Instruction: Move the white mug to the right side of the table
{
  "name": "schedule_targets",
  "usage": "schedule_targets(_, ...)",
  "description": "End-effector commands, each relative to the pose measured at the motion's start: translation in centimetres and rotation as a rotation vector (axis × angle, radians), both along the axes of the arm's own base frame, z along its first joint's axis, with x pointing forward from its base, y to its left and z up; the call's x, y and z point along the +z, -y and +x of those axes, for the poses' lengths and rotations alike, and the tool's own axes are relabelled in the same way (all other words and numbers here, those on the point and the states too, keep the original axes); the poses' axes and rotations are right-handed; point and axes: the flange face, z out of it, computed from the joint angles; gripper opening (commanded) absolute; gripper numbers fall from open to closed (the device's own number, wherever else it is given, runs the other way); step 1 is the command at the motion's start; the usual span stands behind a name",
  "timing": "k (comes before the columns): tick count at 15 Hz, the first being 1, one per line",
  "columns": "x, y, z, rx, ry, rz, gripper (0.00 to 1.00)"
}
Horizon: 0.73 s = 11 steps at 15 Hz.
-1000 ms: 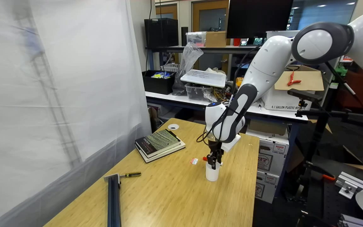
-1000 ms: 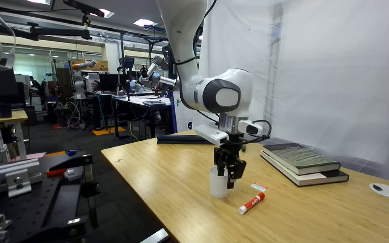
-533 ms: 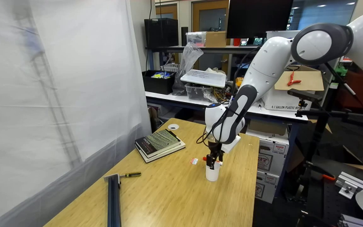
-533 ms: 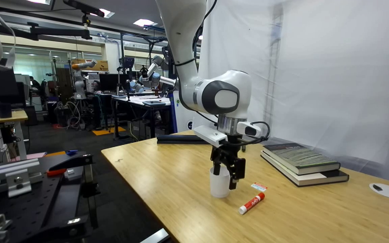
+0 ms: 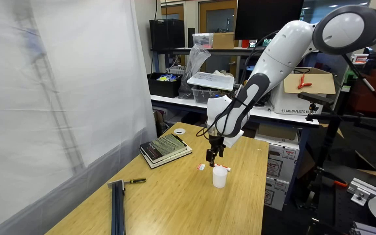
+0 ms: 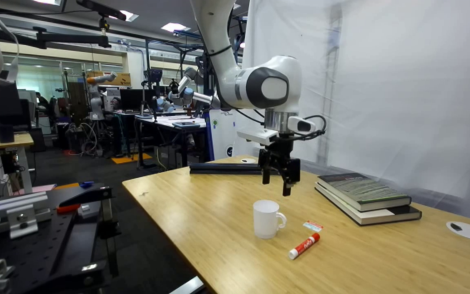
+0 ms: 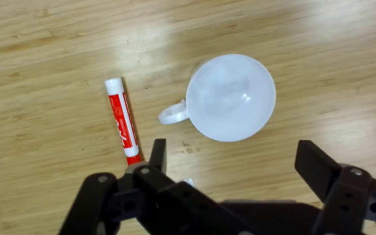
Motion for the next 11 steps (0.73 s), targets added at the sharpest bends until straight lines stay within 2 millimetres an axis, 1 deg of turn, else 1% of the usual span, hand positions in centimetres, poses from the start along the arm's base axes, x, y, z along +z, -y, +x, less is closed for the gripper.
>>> schedule_targets(1,4.3,-0.9,-0.8,0.042,-0.008,-0.013,1.0)
schedule_targets(2,5.3,-1.1,-0.8,0.051,-0.002,0.0,1.0)
schedule_targets(4,6.7,-1.5,-1.0,0.065,-0.006,0.024,1.0)
schedule_targets(5,7.0,-1.7,-1.1,0.072,-0.01,0.026,1.0)
schedule_targets(6,6.2,-1.8,-0.2,0.052,0.005,0.004,1.0)
schedule_targets(7,6.5,-1.9,-0.4,0.059,0.003,0.005,1.0)
schedule_targets(11,6.3,-1.9,-0.7,0.063,-0.004,0.005,1.0)
